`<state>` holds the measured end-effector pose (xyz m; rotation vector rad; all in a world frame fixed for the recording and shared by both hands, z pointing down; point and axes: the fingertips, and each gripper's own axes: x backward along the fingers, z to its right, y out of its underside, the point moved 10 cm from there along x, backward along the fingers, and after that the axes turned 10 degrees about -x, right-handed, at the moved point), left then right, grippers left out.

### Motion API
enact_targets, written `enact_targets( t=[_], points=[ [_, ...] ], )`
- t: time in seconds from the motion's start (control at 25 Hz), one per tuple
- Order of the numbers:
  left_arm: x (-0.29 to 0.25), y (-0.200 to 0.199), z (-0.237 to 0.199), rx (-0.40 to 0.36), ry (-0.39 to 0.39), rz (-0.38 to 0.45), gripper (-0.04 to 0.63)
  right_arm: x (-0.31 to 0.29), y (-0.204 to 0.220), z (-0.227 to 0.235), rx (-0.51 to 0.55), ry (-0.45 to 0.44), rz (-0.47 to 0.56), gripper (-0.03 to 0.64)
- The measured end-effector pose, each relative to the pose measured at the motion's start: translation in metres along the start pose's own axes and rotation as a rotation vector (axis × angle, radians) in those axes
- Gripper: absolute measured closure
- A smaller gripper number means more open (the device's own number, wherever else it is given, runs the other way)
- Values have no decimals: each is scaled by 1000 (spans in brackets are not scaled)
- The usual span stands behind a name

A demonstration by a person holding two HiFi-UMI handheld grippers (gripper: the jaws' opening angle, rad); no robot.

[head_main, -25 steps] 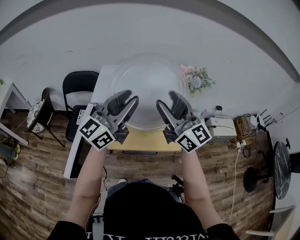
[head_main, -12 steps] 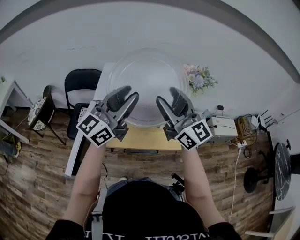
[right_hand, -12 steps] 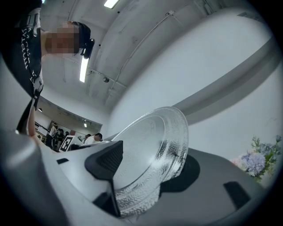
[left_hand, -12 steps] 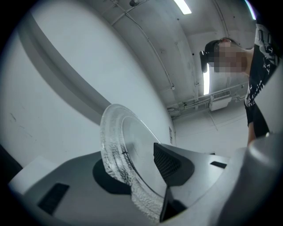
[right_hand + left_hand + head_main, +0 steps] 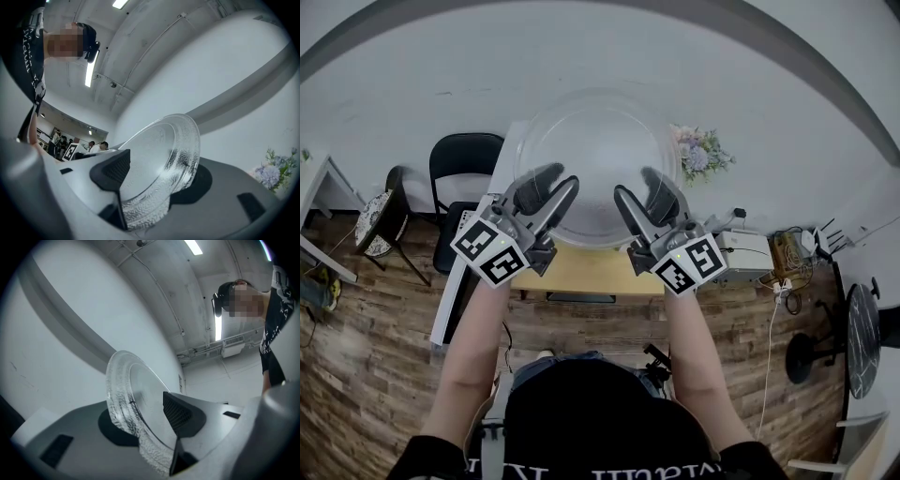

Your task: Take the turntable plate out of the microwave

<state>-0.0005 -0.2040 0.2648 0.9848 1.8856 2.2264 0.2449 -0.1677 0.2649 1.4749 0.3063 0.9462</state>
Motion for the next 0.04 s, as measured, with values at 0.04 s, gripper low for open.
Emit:
enact_targets(
  t=[0.04],
  points=[
    [0,-1,0,-2,1,0,454,-1,0,-1,0,0,1,351]
  ],
)
